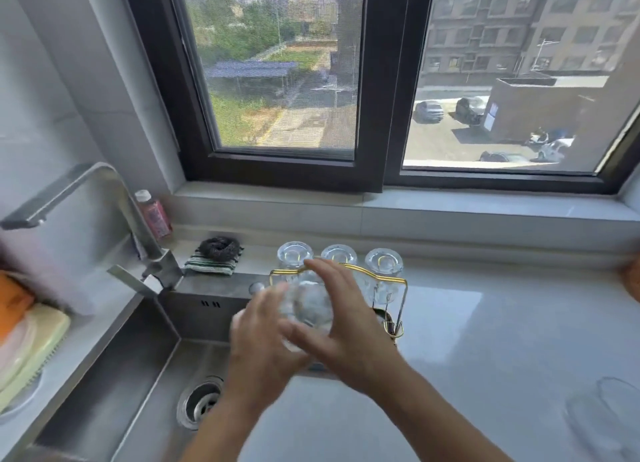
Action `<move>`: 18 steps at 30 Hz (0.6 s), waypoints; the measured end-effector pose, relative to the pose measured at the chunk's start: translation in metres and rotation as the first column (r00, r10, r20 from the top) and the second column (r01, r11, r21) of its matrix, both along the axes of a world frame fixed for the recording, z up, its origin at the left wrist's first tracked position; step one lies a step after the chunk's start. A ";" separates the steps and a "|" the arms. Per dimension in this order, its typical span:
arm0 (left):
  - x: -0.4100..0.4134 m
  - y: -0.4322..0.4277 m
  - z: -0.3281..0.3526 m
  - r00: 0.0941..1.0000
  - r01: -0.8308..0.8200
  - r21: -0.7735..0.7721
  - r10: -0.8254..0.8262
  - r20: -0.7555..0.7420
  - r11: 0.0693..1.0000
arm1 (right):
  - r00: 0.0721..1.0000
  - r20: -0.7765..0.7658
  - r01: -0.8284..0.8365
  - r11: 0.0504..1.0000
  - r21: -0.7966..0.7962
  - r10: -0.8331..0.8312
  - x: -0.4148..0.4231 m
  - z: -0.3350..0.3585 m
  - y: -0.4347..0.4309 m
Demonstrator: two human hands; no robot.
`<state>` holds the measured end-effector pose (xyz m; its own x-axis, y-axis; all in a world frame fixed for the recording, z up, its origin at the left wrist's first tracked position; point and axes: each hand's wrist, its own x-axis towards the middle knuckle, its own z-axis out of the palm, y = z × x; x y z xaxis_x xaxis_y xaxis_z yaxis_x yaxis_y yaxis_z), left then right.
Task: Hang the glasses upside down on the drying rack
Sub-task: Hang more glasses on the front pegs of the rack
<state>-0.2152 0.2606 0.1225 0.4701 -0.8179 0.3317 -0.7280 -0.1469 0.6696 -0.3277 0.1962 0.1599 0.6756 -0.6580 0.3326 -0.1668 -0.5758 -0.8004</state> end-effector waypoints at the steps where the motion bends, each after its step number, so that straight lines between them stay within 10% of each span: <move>1: 0.015 0.002 -0.003 0.980 -0.009 -0.027 0.003 -0.197 1.000 | 0.999 0.021 -0.045 0.996 0.073 0.043 0.006 -0.003 0.001; 4: 0.049 0.004 -0.021 0.873 -0.055 -0.097 0.001 -0.487 0.994 | 1.000 0.016 -0.029 0.987 0.156 0.026 0.002 -0.019 -0.001; 18: 0.058 -0.026 -0.098 0.787 0.043 -0.035 -0.055 -0.615 0.998 | 0.899 0.157 0.373 0.902 0.219 -0.410 -0.109 -0.050 -0.037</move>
